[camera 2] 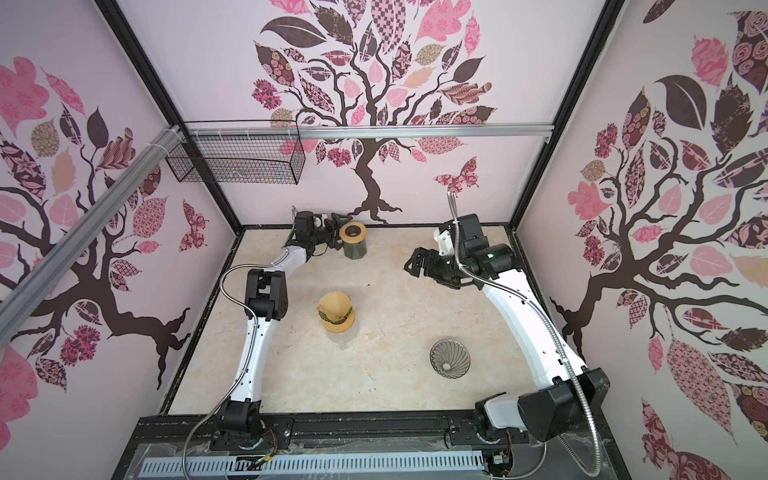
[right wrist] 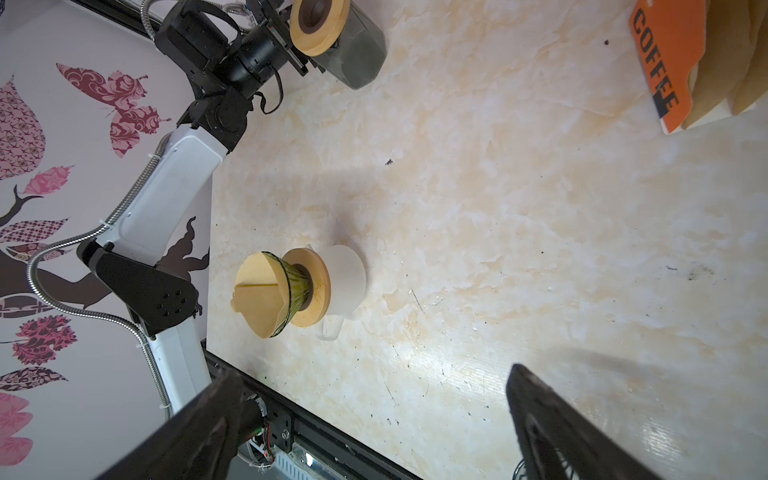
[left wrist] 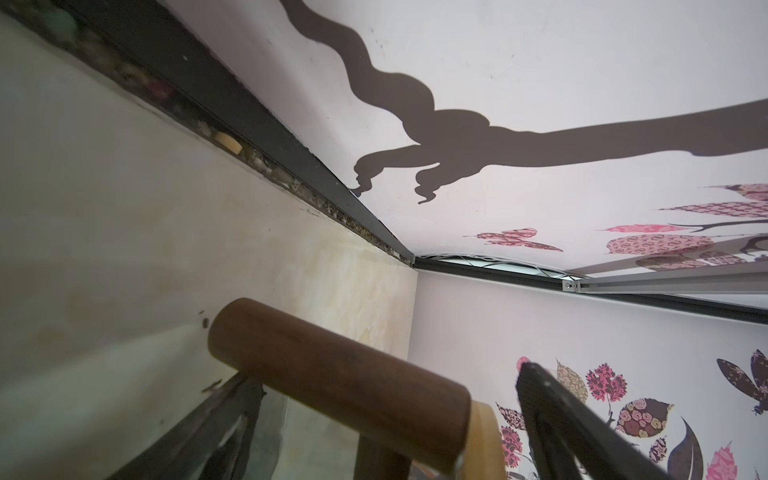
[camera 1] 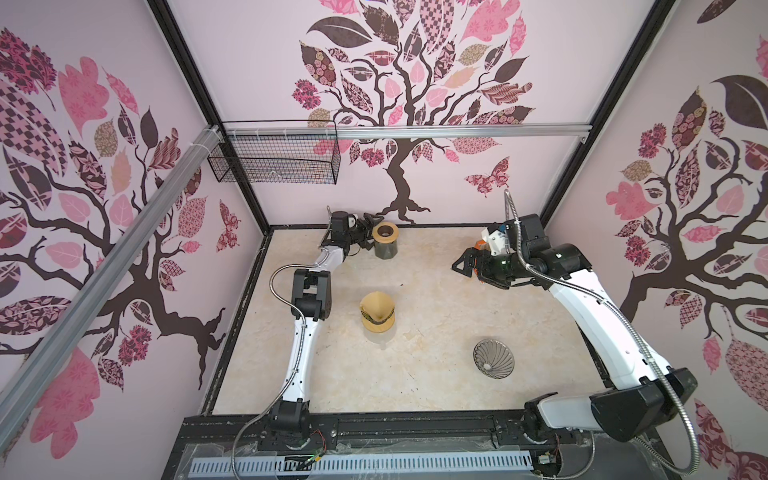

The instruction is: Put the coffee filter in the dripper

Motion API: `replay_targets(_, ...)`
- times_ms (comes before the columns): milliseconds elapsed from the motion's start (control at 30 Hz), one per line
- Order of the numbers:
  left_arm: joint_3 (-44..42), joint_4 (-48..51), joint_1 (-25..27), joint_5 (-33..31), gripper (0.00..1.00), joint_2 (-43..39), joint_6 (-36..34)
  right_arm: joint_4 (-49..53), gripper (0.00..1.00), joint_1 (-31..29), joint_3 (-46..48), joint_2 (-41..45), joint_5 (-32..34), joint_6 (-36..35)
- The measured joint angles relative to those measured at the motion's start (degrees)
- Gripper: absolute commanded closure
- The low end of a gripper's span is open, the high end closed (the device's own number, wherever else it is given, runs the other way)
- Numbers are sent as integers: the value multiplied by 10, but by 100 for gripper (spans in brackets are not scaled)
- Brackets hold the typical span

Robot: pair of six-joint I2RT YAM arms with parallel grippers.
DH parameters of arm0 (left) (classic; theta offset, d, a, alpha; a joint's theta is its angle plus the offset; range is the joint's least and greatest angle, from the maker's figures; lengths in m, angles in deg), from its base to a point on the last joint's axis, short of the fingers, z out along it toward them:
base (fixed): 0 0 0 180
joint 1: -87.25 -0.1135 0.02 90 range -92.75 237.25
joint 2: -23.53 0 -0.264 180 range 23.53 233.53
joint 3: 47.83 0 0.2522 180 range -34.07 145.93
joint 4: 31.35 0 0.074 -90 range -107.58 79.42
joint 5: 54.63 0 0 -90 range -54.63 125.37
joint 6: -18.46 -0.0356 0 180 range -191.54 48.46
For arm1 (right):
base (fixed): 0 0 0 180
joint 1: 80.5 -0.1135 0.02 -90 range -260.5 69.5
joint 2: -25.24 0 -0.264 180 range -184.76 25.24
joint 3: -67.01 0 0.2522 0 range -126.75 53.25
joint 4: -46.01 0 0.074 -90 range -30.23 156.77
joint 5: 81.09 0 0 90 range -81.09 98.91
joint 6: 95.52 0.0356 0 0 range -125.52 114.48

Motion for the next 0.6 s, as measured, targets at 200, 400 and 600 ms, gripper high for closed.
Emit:
replay_targets(200,-1,-8,16,9,2,0,3,-1,0,0,11,0,-3,0)
replay_targets(400,-15,-31,37,24,2,-1,11,-2,0,0,18,2,-7,0)
replay_targets(600,-56,-43,53,43,2,-17,14,-4,0,0,29,3,-10,0)
